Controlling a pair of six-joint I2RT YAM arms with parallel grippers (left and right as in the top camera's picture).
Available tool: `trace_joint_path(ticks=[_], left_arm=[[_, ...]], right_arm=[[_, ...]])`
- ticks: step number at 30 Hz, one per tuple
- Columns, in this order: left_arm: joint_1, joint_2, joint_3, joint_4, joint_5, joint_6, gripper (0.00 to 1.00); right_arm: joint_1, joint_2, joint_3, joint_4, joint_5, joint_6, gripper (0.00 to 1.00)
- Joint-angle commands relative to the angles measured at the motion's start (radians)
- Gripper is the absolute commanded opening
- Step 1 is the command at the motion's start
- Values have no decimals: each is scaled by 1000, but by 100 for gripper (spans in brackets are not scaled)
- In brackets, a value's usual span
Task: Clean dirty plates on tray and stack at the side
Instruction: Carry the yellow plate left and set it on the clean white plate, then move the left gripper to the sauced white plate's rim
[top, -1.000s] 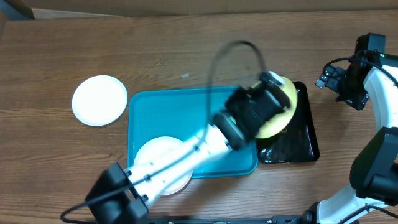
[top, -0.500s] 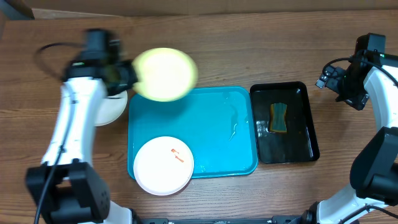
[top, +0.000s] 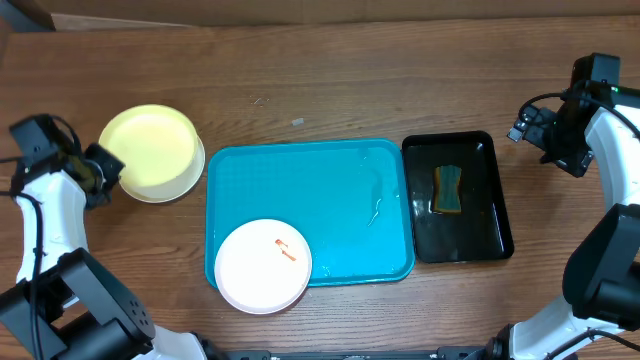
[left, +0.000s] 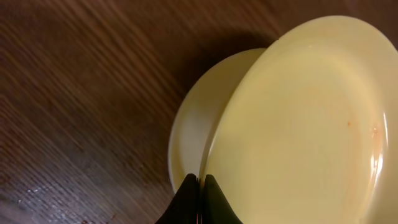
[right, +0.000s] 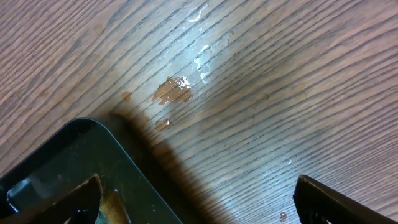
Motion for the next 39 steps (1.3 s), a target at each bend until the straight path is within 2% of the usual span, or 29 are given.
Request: trace_joint_path(ticks=[1,10,11,13,14,16,20,26,31,39], left_arm=[[5,-32,-48,42,-15,-18,4],[3,-32,-121,122,-39,-32,6],[3,-32,-122,122,-38,-32,15],[2,-32,-122,122,-24,-32,53],[2,-32,-122,122,-3,-31,60],[2,-33,-121,121,72,-27,64],[1,-47,-116,89,219,1,67],[-42,-159,-116,16,357,33,64],[-148,-286,-116,-69,345,40,63],[-307,-337,-119,-360,201,39,63]], right_arm=[[-2,-19,21,5,-1,4,100],[-2,-19,21,5,-1,4,100],[-2,-19,21,5,-1,4,100],[-2,-19,21,5,-1,4,100],[-2,-19,21,5,-2,4,100],[-2,-19,21,5,-1,4,100],[-2,-19,21,5,-1,4,100],[-2,-19,21,5,-1,4,100],[-2,-19,21,5,-1,4,100],[-2,-19,21,5,-1,4,100]])
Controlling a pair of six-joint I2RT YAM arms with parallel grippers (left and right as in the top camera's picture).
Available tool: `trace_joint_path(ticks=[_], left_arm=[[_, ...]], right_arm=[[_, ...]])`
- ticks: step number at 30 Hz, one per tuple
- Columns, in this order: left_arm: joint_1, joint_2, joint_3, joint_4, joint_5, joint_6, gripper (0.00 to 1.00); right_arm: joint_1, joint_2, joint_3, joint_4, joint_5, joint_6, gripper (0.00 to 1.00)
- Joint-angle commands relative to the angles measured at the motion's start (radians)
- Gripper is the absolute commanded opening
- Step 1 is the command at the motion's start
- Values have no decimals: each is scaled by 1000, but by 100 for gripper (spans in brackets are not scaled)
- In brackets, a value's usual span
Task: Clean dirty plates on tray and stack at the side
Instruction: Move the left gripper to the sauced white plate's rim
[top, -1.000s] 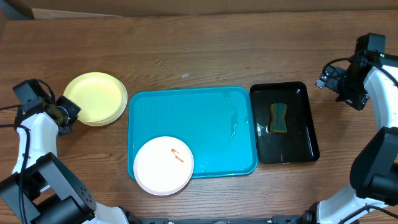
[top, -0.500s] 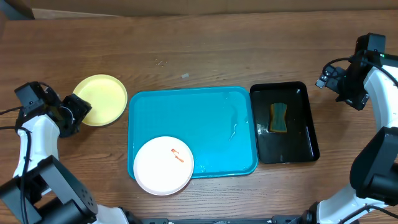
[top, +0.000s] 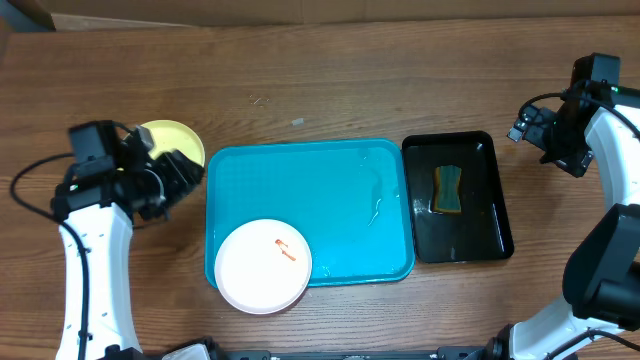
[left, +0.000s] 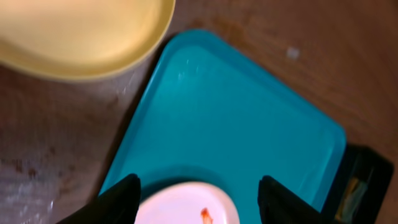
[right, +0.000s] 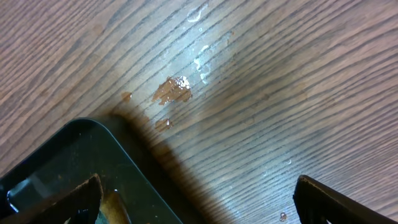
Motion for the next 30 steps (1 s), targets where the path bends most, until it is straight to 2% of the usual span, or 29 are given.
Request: trace_joint_path(ticks=[1,6,9,16,23,30], left_arm=[[-61,-6,-6,-90,-84,22,64],[-138,-6,-7,-255,-156,14,65],[-177,-6,-9,-304,-175,13,64],[-294,-6,-66,-337,-293,-75,66],[-325,-6,-184,-338,-299,-141,64],[-325,-6,-270,-277,-300,-196,52]], right_arm=[[-2,-19,21,5,-1,3,100],[-2,-19,21,5,-1,3,100],[-2,-19,21,5,-1,3,100],[-2,-19,21,5,-1,3,100],[-2,-19,21,5,-1,3,100],[-2,-19,21,5,-1,3,100]])
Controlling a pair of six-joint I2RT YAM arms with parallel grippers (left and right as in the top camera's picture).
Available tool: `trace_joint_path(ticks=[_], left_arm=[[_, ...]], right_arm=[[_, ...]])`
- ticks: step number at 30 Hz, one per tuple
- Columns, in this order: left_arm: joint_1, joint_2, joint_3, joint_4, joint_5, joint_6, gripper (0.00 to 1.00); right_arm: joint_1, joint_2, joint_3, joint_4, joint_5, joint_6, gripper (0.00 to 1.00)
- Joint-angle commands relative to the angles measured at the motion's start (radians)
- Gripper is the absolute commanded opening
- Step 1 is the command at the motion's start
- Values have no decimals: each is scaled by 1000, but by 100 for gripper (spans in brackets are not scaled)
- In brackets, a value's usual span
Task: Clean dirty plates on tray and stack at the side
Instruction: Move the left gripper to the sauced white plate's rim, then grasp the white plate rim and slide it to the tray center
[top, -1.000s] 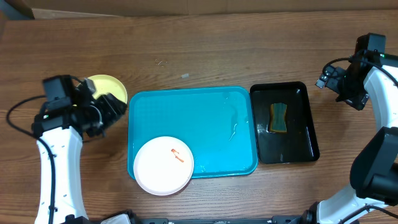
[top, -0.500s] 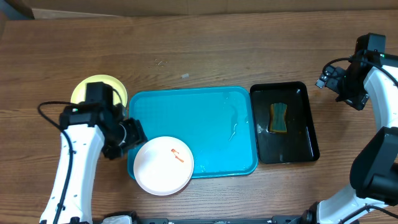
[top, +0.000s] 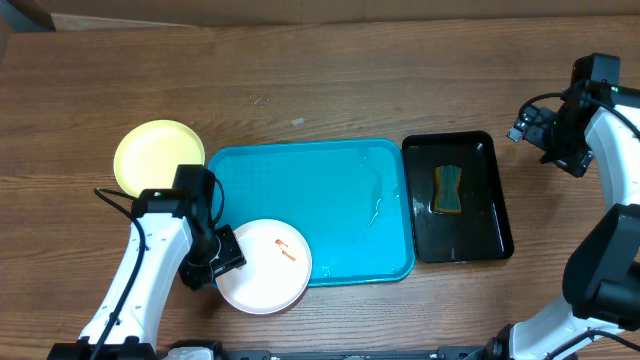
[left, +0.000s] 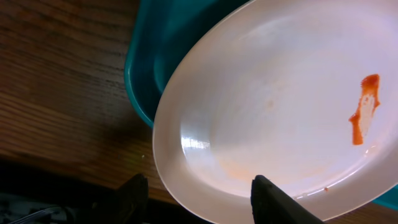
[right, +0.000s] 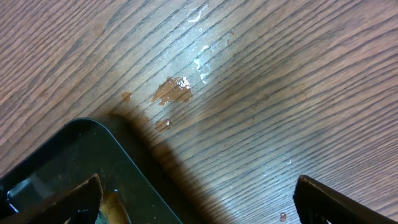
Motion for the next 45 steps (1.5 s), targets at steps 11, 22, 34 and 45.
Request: trace_joint_path(ticks=[11,22,34,45], left_arm=[[-7,-6,-118,56,-14,-94,45],[-7,-6,-192,115,-3,-94,18],[-7,-6,-177,332,99,-13,4],[-14,6,-171,601,143,76,4]], right_arm=[[-2,-19,21,5,-1,3,100],[-2,-19,21,5,-1,3,100],[-2,-19,21,5,-1,3,100],[-2,-19,21,5,-1,3,100]])
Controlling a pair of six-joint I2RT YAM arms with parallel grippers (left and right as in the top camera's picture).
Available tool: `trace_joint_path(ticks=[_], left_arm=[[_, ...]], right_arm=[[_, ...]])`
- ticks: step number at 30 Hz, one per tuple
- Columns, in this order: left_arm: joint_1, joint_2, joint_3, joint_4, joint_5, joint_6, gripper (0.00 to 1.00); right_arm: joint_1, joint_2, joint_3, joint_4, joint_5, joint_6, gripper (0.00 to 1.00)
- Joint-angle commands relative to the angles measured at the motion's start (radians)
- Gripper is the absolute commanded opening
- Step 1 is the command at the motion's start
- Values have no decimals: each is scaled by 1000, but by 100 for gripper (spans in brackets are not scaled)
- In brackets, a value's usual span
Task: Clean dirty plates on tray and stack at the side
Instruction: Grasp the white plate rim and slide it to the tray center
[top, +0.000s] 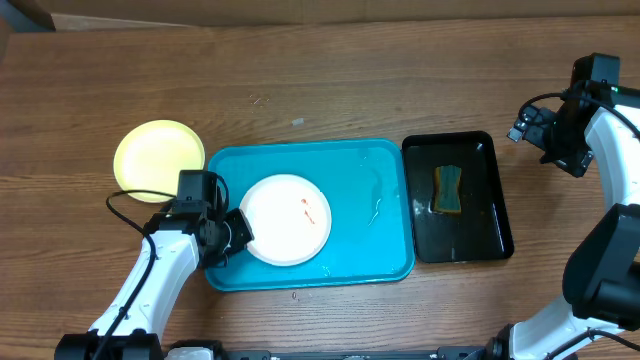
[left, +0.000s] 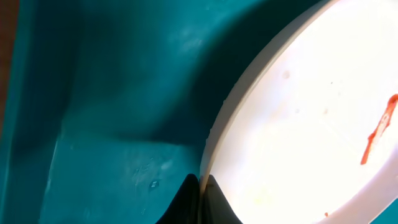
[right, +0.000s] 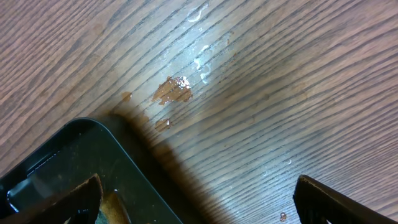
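Observation:
A white plate (top: 286, 219) with a red smear lies in the left half of the teal tray (top: 370, 250). My left gripper (top: 240, 235) is shut on the plate's left rim; in the left wrist view the fingertips (left: 200, 185) pinch the white plate (left: 311, 124) over the teal tray (left: 93, 93). Yellow plates (top: 158, 158) sit stacked on the table left of the tray. My right gripper (right: 198, 202) hangs open over the wood at the far right, beside the corner of the black tub (right: 56, 168).
A black tub (top: 490, 235) right of the tray holds a green and yellow sponge (top: 448, 188). Reddish smears and water drops (right: 174, 90) mark the wood near the tub's corner. Small crumbs (top: 297, 122) lie behind the tray.
My left gripper was open around the white plate's left edge at the tray's front left corner. Now it is shut on the rim, and the plate lies farther in, near the tray's left middle.
My left gripper was shut on a yellow plate over the stack left of the tray. Then it was open beside the stack, and later open at the white plate overhanging the tray's front corner. Now it grips that plate, moved inward. The right arm stayed put.

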Motion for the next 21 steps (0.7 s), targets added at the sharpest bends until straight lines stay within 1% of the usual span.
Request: trace_joint_path(ticks=[1,4,7,11,16,21], left_arm=[[-21,14,14,39,22,53,4],[-58,23,17,74,6,78,4],[-105,43,44,79,-48,79,4],[-170,105,116,72,-83,79,5],[-216,200,214,66,-100,80,7],[-224,265,314,21,-120,107,13]], right_arm=[[-2,-19,20,5,-1,4,100],[-2,-19,20,5,-1,4,100],[-2,-19,20,5,-1,4,100],[-2,-19,20,5,-1,4,100],[-2,-19,20,5,-1,4,100],[-2,-19,20,5,-1,4,100]])
